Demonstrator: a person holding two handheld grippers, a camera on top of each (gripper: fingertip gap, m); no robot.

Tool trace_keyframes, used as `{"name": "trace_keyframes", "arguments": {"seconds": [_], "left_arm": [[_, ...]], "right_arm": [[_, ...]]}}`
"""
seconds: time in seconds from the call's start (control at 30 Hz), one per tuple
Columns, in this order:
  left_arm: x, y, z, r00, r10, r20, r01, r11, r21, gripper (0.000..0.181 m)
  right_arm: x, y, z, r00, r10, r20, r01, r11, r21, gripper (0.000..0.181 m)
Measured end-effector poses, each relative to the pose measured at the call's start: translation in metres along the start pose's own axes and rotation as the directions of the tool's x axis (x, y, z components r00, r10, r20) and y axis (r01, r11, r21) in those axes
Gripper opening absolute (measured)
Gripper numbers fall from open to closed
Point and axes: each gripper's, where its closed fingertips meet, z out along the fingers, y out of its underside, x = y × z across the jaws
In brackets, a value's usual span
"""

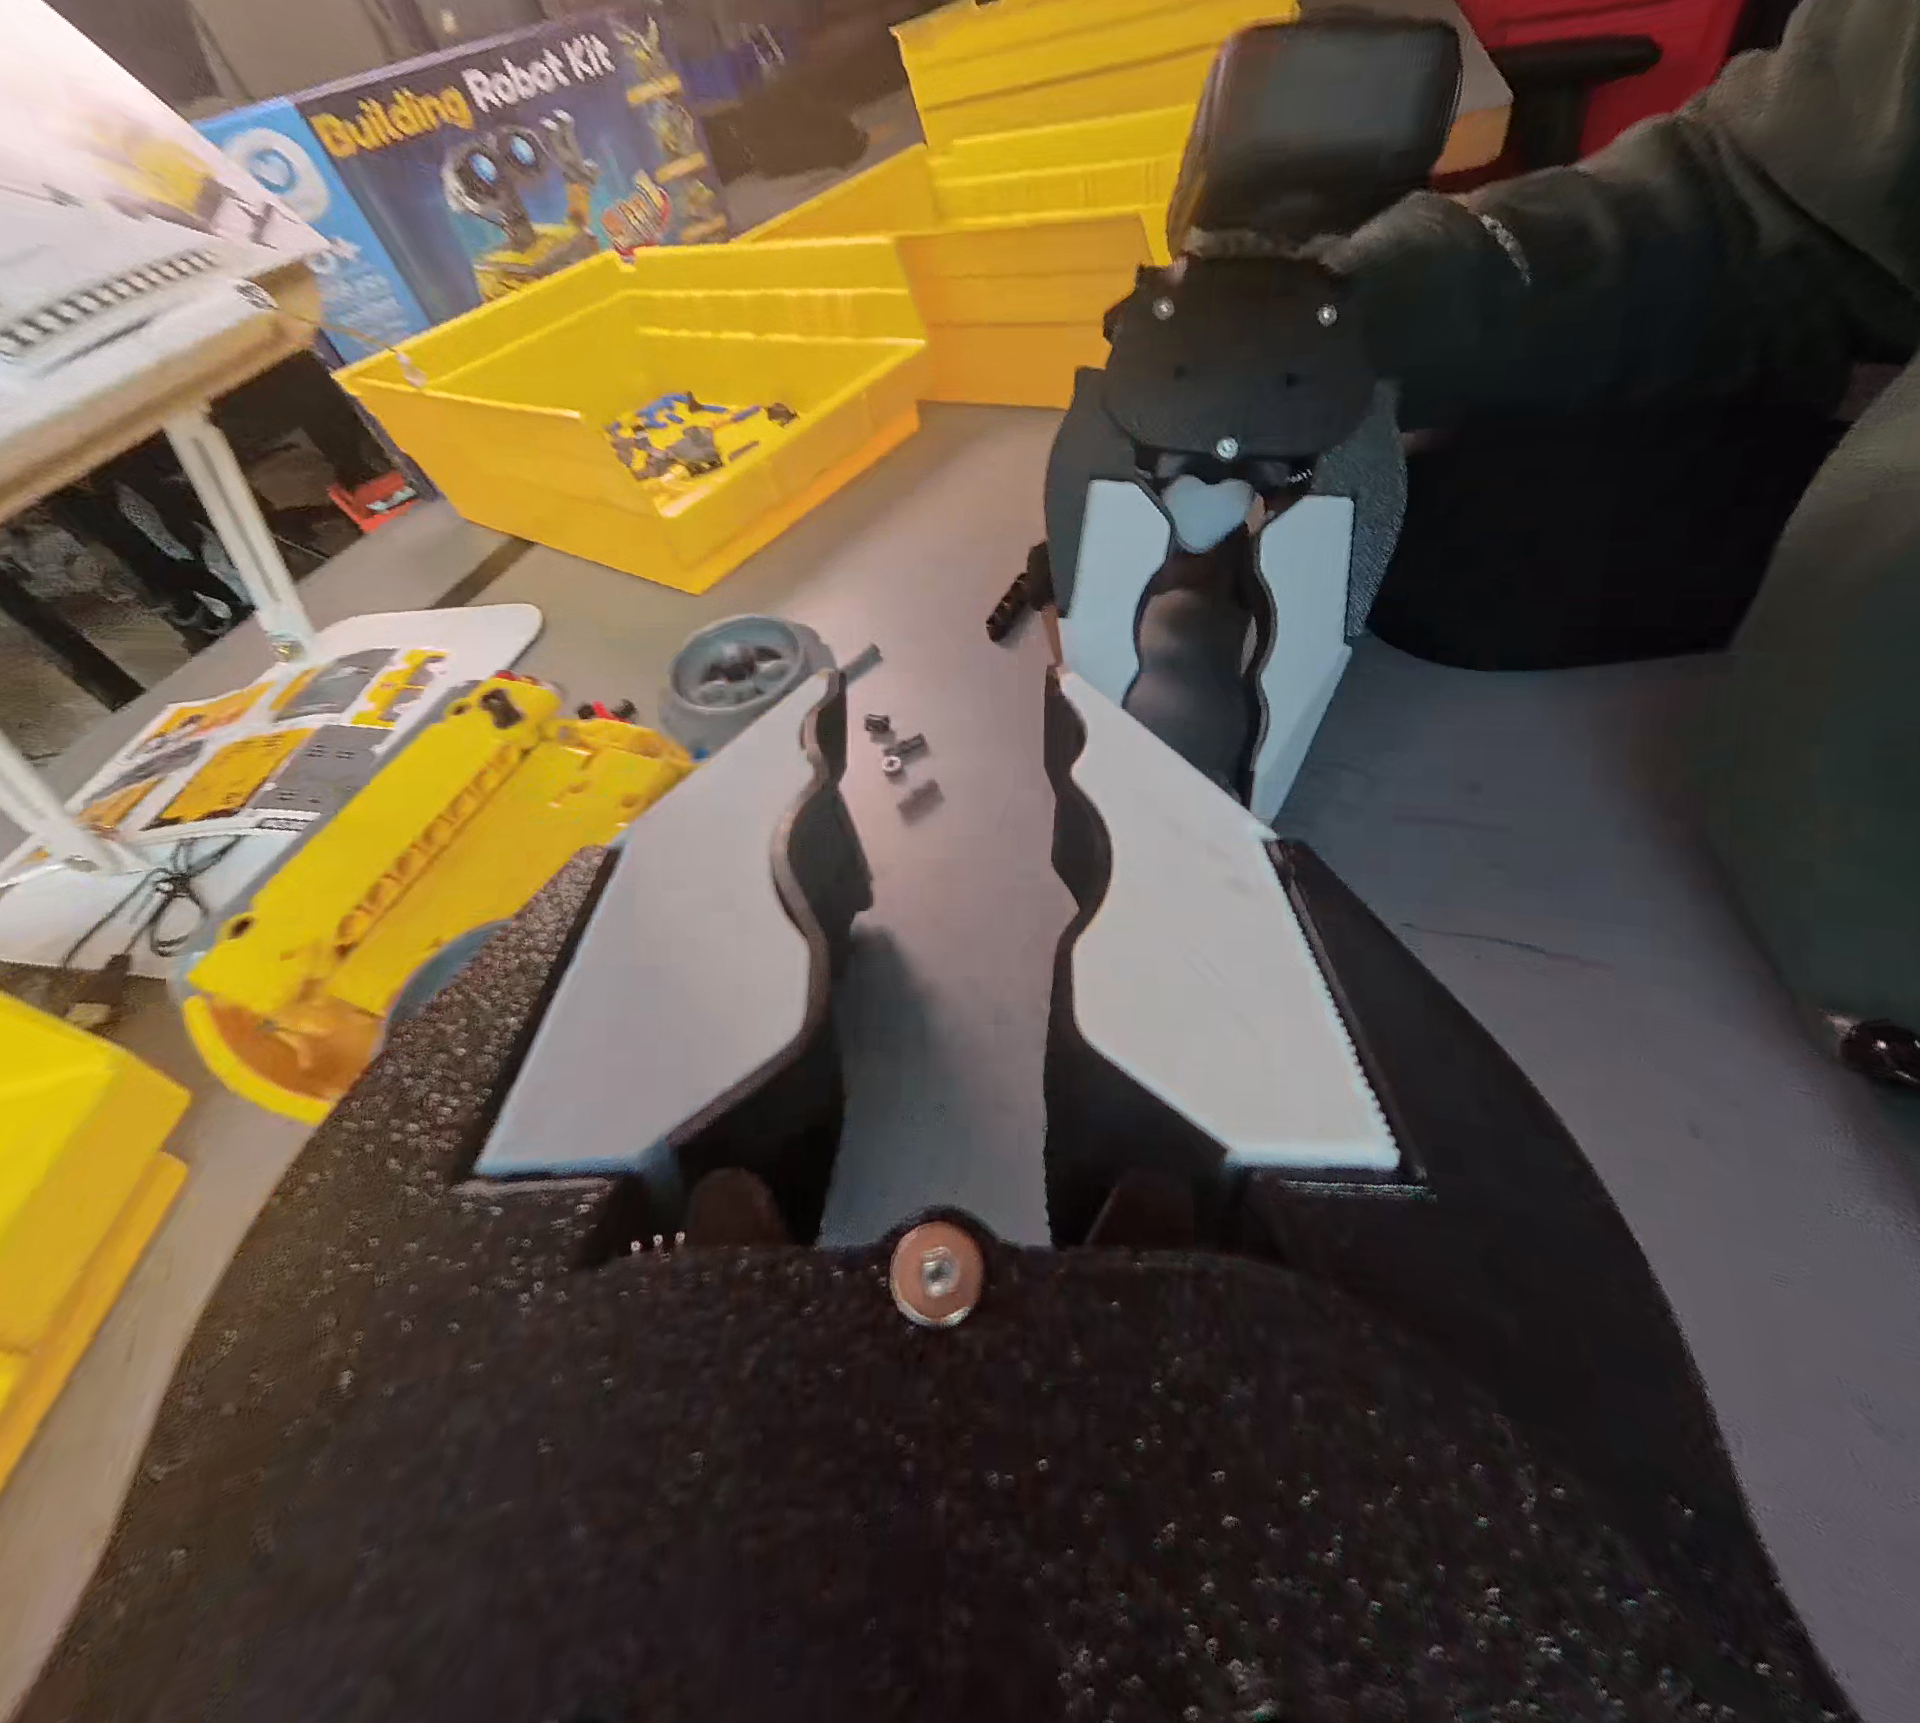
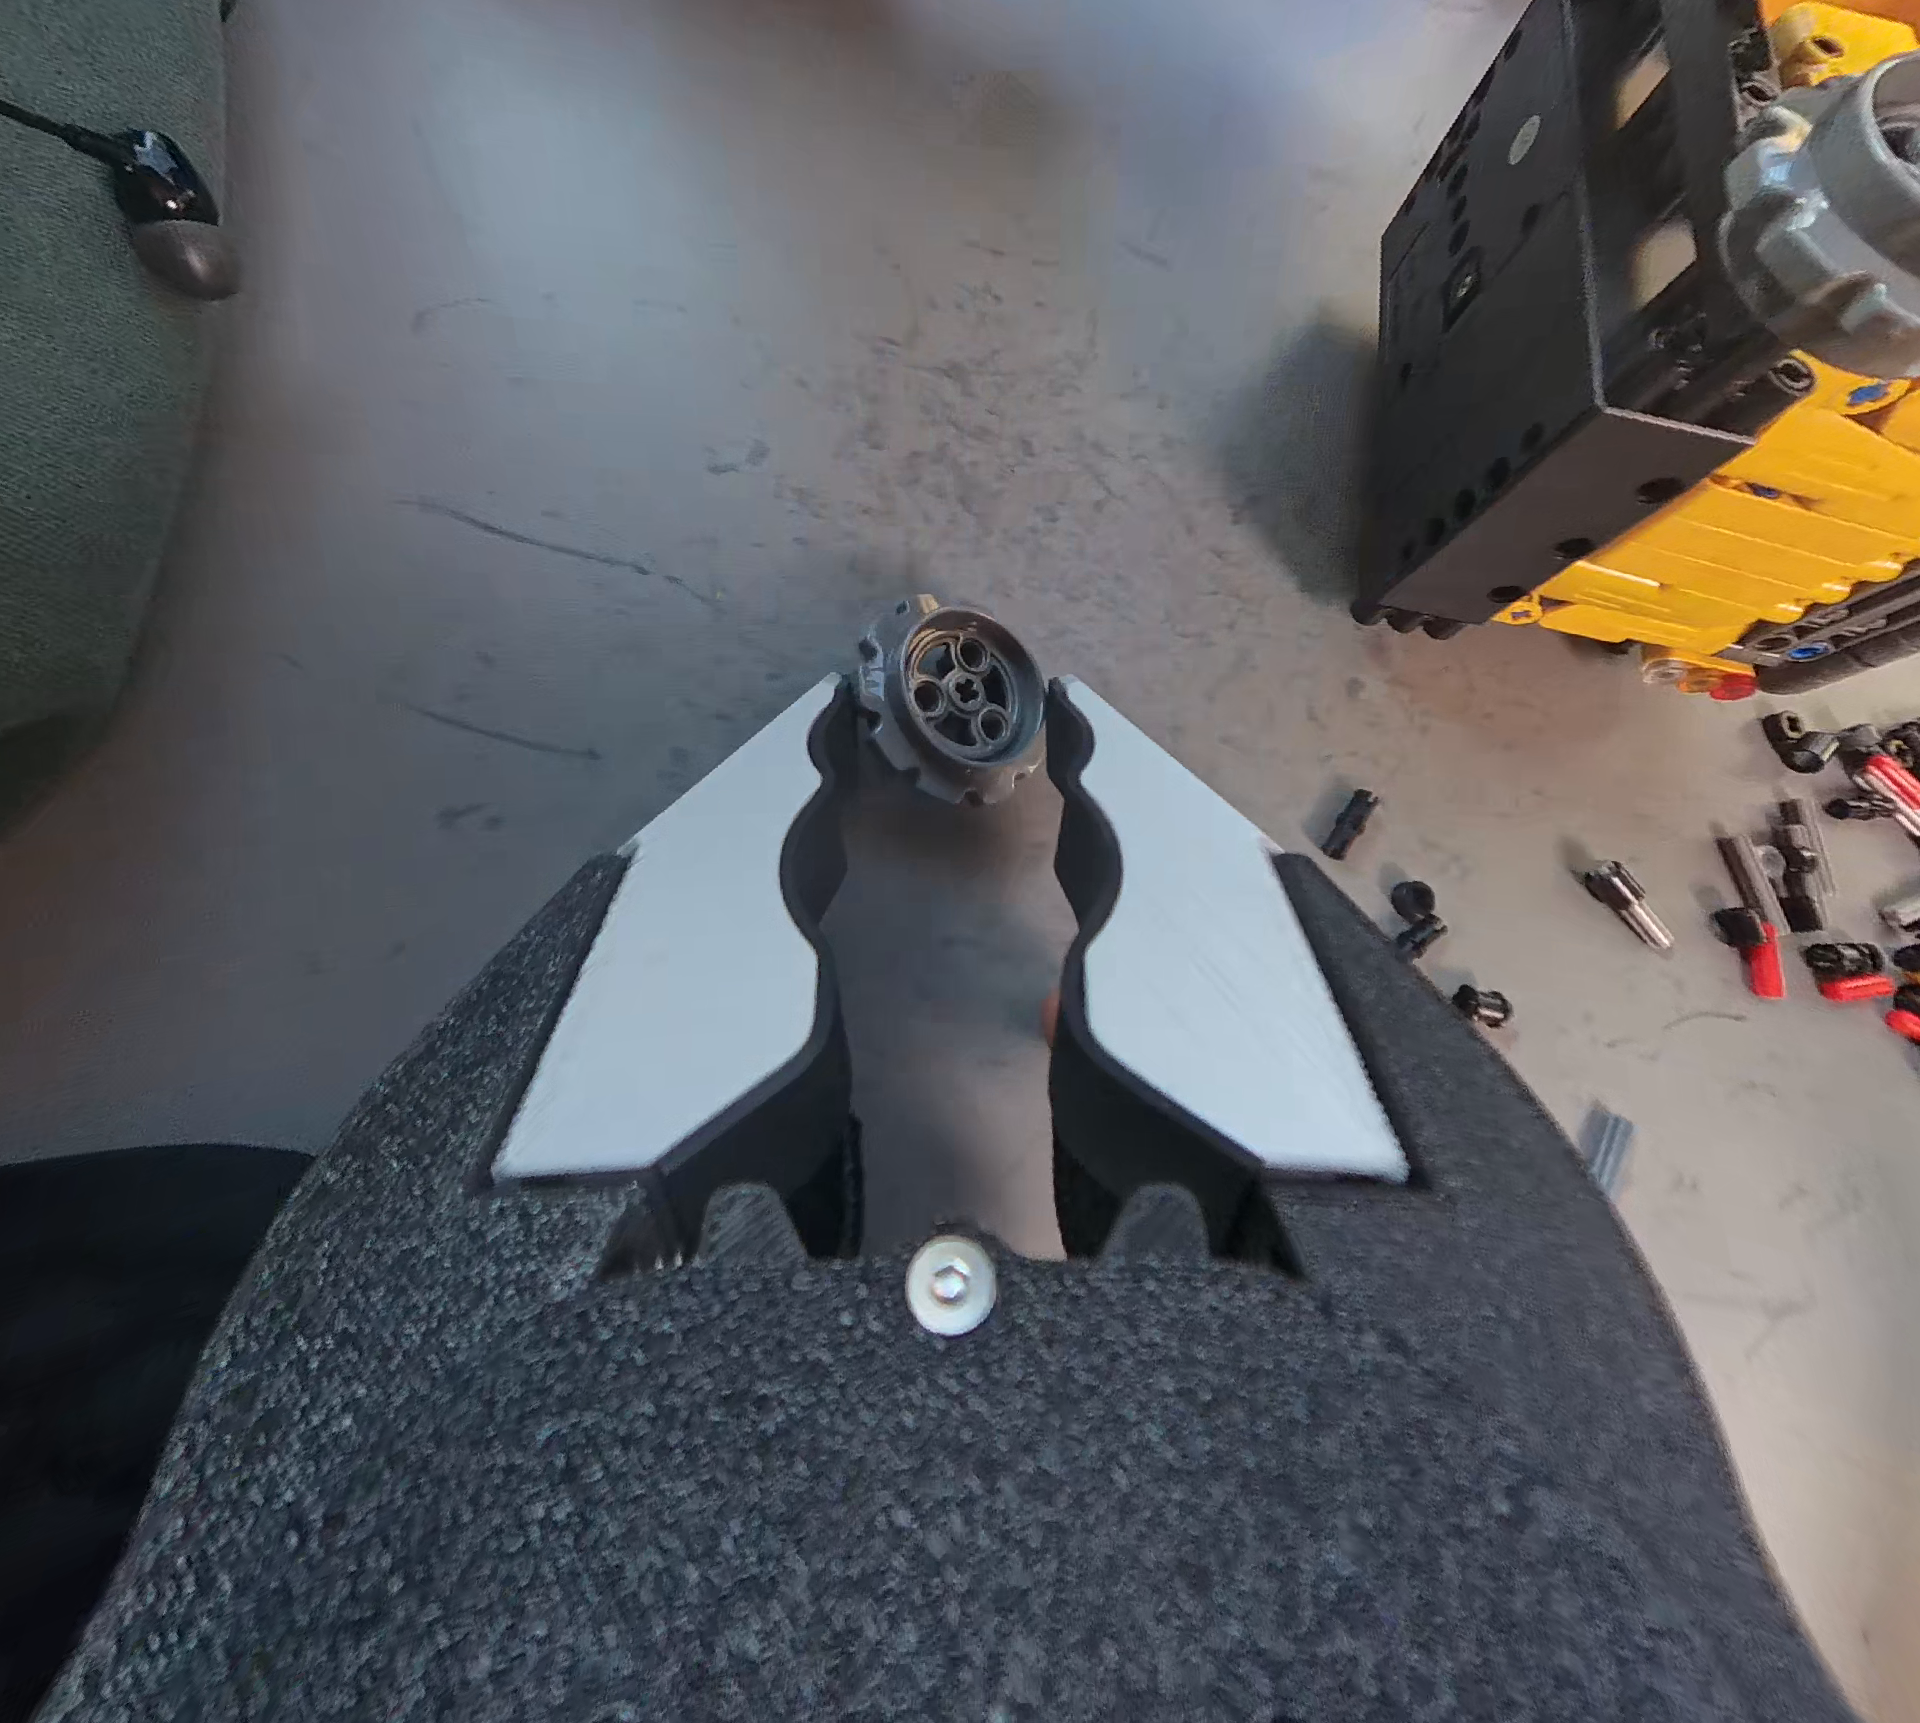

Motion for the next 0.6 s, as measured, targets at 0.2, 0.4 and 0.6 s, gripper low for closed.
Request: {"name": "trace_keyframes", "arguments": {"seconds": [0.2,0.4,0.6], "left_arm": [[0.027,0.043,0.025,0.988,-0.060,-0.141,0.035,0.984,-0.174,0.039],[0.029,0.054,0.033,0.983,-0.090,-0.159,0.049,0.967,-0.249,0.038],[0.027,0.055,0.033,0.984,-0.094,-0.150,0.054,0.966,-0.253,0.036]], "right_arm": [[0.004,-0.002,-0.004,0.999,0.049,0.015,-0.050,0.997,0.052,0.042],[0.029,-0.014,-0.024,0.989,0.148,-0.026,-0.140,0.971,0.192,0.043],[0.148,-0.048,-0.088,0.855,0.249,-0.455,-0.066,0.923,0.380,0.028]]}}
